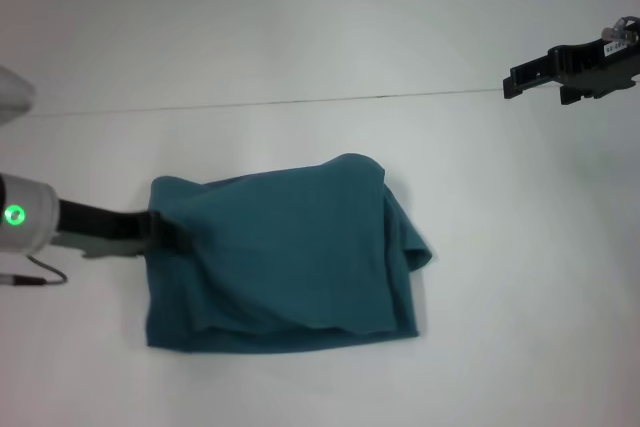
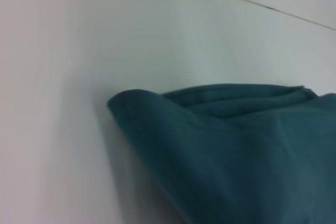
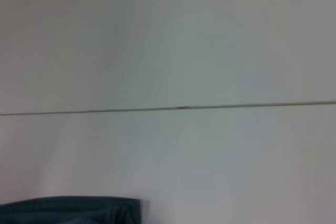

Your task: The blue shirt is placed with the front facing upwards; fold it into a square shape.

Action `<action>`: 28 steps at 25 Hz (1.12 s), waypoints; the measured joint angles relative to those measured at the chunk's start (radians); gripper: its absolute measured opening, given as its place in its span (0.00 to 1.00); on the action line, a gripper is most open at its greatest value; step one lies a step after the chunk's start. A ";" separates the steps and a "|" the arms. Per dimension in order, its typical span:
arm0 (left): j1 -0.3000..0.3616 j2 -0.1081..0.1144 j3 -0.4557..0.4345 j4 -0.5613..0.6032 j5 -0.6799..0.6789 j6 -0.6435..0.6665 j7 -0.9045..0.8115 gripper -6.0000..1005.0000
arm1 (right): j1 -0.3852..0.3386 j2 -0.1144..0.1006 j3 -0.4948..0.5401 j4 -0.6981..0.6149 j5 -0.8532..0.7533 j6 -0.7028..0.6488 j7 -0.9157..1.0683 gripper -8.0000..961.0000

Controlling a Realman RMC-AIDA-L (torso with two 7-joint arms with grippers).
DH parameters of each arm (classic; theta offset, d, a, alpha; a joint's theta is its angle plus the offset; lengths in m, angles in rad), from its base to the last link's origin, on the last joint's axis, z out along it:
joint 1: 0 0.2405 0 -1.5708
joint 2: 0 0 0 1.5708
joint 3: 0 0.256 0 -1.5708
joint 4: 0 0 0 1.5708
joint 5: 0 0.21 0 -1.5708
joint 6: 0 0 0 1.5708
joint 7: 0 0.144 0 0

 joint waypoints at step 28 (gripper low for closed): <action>0.094 -0.061 -0.143 -0.110 -0.297 -0.077 0.093 0.76 | -0.005 -0.001 -0.001 0.011 0.000 0.002 -0.002 0.96</action>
